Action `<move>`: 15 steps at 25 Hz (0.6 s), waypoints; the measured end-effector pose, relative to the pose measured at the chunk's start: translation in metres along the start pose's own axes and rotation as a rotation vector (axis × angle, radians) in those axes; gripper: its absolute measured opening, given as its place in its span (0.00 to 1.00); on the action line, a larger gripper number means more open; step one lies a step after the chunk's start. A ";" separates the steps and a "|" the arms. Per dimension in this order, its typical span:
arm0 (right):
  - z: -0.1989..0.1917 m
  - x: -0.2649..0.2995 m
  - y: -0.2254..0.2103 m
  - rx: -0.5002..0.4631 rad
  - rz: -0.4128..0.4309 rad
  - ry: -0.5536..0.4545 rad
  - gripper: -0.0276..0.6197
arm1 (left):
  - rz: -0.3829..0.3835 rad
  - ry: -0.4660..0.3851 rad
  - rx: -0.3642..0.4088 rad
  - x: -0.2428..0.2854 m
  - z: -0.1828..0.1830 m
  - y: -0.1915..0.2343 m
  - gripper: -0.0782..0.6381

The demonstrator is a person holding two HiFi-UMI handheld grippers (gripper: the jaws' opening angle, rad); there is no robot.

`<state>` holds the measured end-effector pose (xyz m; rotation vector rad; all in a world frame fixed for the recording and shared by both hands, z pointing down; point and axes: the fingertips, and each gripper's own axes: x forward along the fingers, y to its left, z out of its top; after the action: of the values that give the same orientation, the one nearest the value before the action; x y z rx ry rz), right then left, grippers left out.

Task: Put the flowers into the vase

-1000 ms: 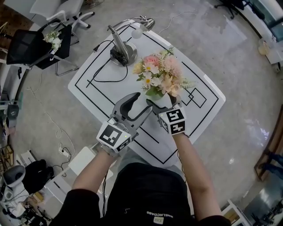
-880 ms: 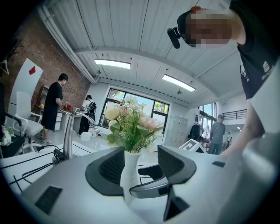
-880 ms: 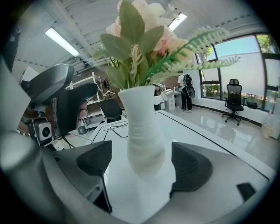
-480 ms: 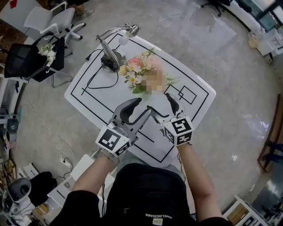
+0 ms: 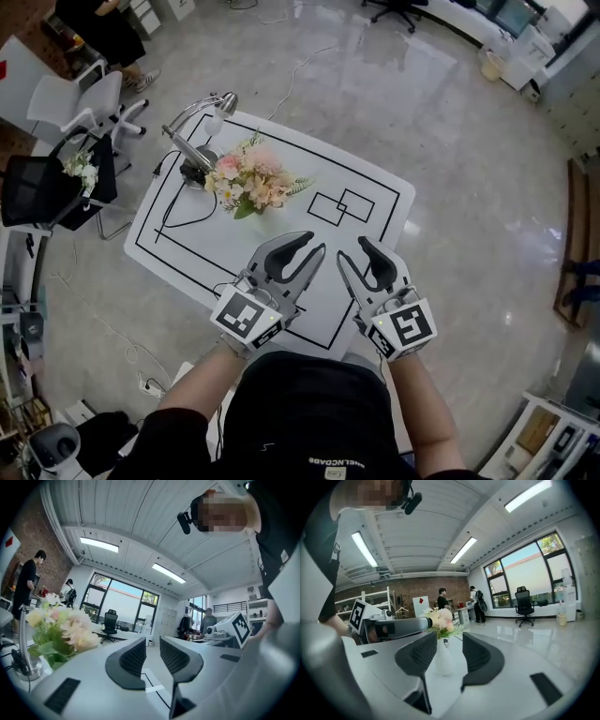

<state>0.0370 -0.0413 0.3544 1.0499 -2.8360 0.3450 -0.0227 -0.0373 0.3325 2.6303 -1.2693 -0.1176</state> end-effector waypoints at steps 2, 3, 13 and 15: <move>0.011 -0.027 -0.008 -0.003 -0.051 -0.034 0.26 | -0.039 -0.004 0.000 0.010 0.005 -0.018 0.22; 0.015 -0.040 -0.012 0.000 -0.074 -0.045 0.23 | -0.058 -0.005 0.001 0.015 0.006 -0.028 0.21; 0.027 -0.133 -0.038 0.054 -0.251 -0.095 0.19 | -0.179 0.027 -0.005 0.039 0.004 -0.092 0.13; 0.027 -0.145 -0.041 0.061 -0.275 -0.104 0.17 | -0.183 0.036 -0.009 0.041 0.004 -0.099 0.13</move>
<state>0.1728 0.0133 0.3110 1.4883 -2.7310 0.3620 0.0784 -0.0101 0.3068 2.7236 -1.0129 -0.1051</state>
